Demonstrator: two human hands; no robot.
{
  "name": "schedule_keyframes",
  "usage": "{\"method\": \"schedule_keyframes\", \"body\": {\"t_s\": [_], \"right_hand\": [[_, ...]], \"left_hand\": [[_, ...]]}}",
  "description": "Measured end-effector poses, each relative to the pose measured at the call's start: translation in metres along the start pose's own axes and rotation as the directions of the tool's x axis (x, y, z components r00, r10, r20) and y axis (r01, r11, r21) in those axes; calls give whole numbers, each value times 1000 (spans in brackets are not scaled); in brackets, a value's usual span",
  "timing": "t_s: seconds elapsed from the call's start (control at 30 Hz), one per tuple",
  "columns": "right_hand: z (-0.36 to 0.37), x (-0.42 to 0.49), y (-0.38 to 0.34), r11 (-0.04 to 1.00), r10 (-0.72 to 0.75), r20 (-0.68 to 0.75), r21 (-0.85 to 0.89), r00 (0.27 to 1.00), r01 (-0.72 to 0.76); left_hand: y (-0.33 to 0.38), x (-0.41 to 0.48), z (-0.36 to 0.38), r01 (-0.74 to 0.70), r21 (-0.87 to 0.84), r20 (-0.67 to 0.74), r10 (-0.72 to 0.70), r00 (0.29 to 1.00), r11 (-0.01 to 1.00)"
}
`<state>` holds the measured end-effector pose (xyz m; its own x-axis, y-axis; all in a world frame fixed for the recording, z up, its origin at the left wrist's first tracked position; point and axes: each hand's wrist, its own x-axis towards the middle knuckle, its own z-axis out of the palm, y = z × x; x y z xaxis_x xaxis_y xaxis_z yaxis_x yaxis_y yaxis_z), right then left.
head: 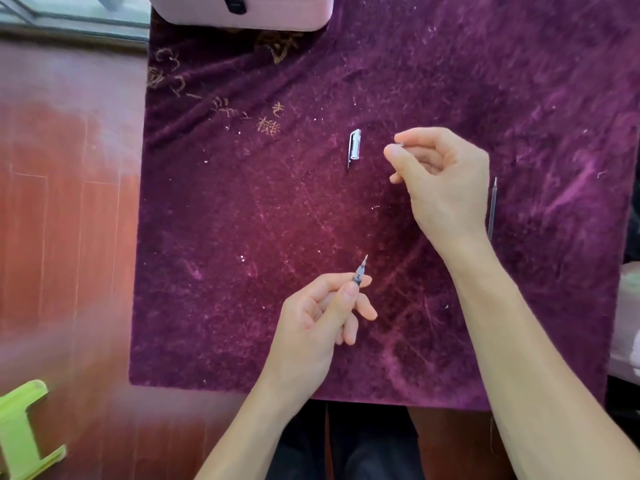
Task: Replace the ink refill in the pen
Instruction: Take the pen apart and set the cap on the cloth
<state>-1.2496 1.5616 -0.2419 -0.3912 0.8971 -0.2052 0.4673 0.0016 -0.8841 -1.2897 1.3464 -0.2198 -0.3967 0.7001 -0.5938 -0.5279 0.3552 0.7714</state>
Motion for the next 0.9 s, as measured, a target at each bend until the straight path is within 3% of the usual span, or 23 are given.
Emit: {"method": "schedule_keyframes", "body": {"t_s": [0.2, 0.37, 0.9], "right_hand": [[9, 14, 6, 962, -91, 48, -253, 995, 100], [14, 18, 13, 923, -113, 89, -359, 990, 138], [13, 21, 11, 935, -41, 139, -343, 989, 87]], "left_hand": [[1, 8, -4, -1, 3, -12, 1, 1000, 1000], [1, 10, -4, 9, -11, -11, -10, 1000, 1000], [3, 15, -4, 23, -27, -14, -23, 1000, 999]]}}
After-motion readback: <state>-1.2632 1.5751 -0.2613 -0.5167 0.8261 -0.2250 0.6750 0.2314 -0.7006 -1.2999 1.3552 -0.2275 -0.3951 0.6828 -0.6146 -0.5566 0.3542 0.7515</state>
